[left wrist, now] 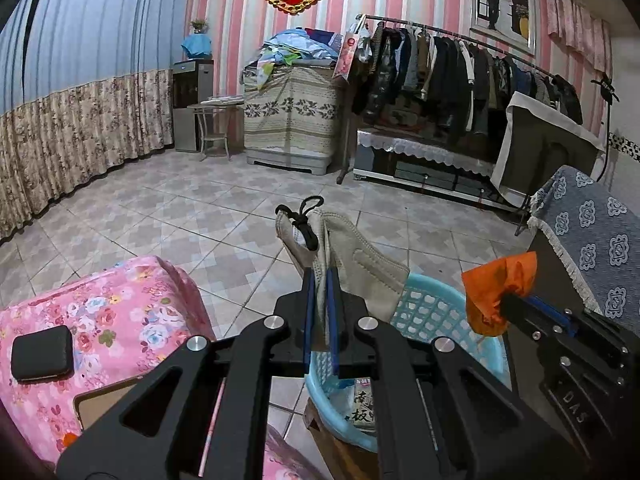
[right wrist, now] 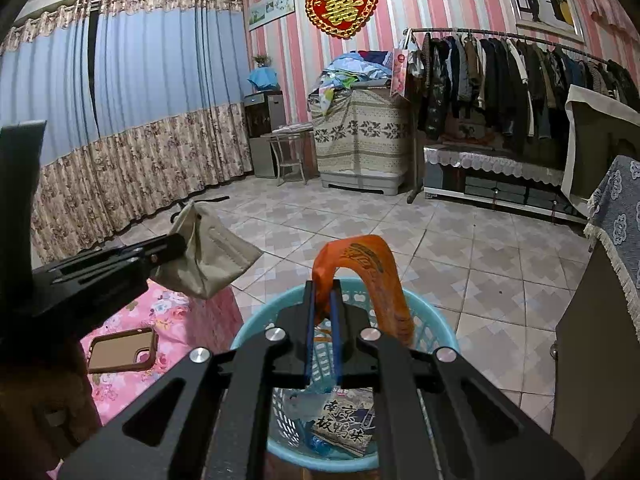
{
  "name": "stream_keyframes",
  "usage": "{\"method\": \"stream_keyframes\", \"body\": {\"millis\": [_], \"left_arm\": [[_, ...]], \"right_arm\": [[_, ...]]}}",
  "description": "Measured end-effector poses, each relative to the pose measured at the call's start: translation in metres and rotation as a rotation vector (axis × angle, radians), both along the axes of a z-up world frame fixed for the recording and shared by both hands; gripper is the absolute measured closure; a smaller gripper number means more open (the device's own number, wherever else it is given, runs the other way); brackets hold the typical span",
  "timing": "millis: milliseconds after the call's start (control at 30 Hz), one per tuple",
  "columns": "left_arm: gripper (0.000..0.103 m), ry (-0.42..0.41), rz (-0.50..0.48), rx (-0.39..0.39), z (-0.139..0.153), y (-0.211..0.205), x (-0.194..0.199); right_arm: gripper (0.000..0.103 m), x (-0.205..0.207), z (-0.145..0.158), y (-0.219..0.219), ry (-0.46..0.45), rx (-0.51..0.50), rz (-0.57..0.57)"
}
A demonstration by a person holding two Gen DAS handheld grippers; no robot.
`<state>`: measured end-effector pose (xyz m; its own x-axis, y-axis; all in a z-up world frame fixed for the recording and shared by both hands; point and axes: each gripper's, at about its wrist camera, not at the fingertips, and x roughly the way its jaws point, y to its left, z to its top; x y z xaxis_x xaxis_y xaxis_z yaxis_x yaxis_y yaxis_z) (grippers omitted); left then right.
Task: Collect trash
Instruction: 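Carry the orange wrapper and beige bag over the blue basket, then open the right gripper to drop the wrapper while the left gripper drops the beige bag, then grasp the brown crumpled cloth with the right gripper while the left gripper grasps the cream bowl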
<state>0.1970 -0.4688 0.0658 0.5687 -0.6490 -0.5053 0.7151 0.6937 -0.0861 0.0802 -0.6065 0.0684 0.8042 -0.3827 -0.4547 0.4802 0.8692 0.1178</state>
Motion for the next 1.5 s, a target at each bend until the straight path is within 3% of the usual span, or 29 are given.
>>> {"method": "stream_keyframes", "body": {"millis": [533, 600, 633, 667, 767, 933, 1033, 1133, 1300, 1500], "left_arm": [[0.091, 0.072, -0.057, 0.066, -0.03, -0.034, -0.007], [0.086, 0.076, -0.059, 0.071, -0.033, -0.036, -0.008], [0.086, 0.075, -0.058, 0.071, -0.033, -0.036, -0.008], [0.084, 0.077, -0.058, 0.072, -0.034, -0.037, -0.008], [0.073, 0.068, -0.043, 0.069, -0.034, -0.038, -0.008], [0.072, 0.07, -0.042, 0.065, -0.033, -0.038, -0.008], [0.063, 0.059, -0.028, 0.061, -0.032, -0.035, -0.008], [0.047, 0.046, 0.004, 0.038, -0.028, -0.02, -0.006], [0.031, -0.023, 0.092, 0.029, -0.01, 0.038, -0.008], [0.024, -0.09, 0.303, 0.07, 0.007, 0.189, -0.002]], "right_arm": [[0.094, -0.001, -0.015, -0.01, 0.026, 0.062, -0.045], [0.072, -0.002, -0.018, -0.012, 0.026, 0.074, -0.05], [0.045, -0.005, -0.018, -0.013, 0.009, 0.075, -0.063], [0.038, -0.007, -0.018, -0.014, -0.009, 0.086, -0.064], [0.038, -0.011, -0.014, -0.015, -0.034, 0.092, -0.076], [0.038, -0.012, -0.013, -0.014, -0.044, 0.086, -0.077], [0.038, -0.014, -0.01, -0.013, -0.054, 0.082, -0.086], [0.038, -0.017, -0.004, -0.01, -0.06, 0.065, -0.082], [0.038, -0.014, 0.019, 0.016, -0.105, 0.031, -0.018], [0.038, 0.023, 0.043, 0.11, -0.133, 0.01, 0.212]]}}
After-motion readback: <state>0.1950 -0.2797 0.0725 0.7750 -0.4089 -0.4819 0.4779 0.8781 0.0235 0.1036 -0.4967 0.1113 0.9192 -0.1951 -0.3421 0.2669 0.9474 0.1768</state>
